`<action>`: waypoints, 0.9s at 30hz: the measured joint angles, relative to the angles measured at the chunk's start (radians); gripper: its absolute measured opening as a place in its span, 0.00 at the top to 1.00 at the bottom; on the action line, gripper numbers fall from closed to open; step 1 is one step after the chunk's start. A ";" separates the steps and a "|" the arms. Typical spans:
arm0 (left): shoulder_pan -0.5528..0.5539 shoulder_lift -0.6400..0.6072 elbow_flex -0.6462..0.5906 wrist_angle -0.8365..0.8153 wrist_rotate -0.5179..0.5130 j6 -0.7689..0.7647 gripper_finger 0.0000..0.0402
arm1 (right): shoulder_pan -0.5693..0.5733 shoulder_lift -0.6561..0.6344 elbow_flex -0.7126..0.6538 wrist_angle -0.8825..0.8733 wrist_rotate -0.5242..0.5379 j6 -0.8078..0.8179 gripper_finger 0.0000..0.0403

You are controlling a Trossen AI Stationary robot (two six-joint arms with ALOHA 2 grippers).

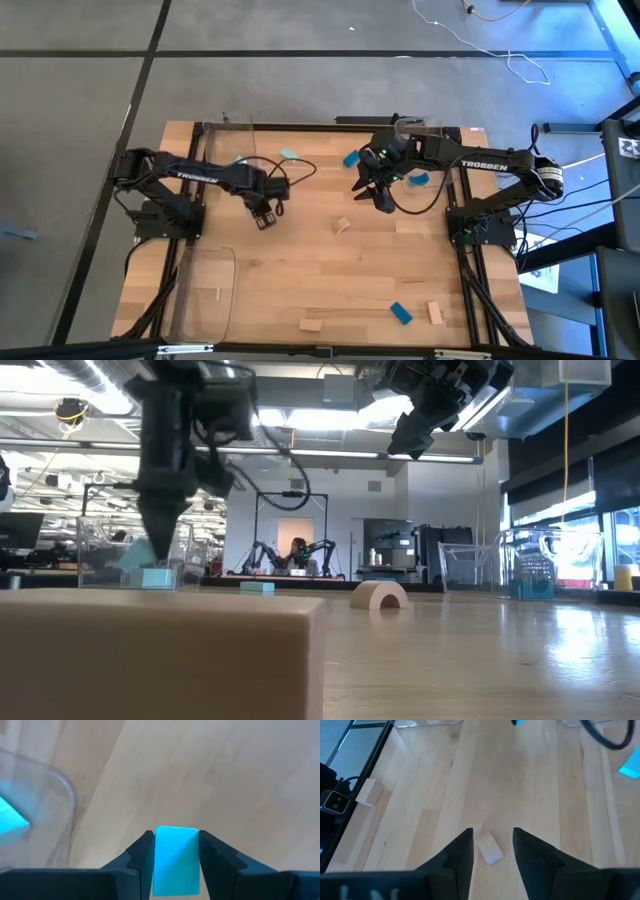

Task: Sort & place blocks by color
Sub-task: Put the bottom light blue block into the top left transparent bin

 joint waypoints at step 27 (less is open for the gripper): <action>0.434 -0.003 0.377 -0.326 -0.269 0.068 0.69 | 0.000 0.000 0.000 0.000 0.000 0.000 0.66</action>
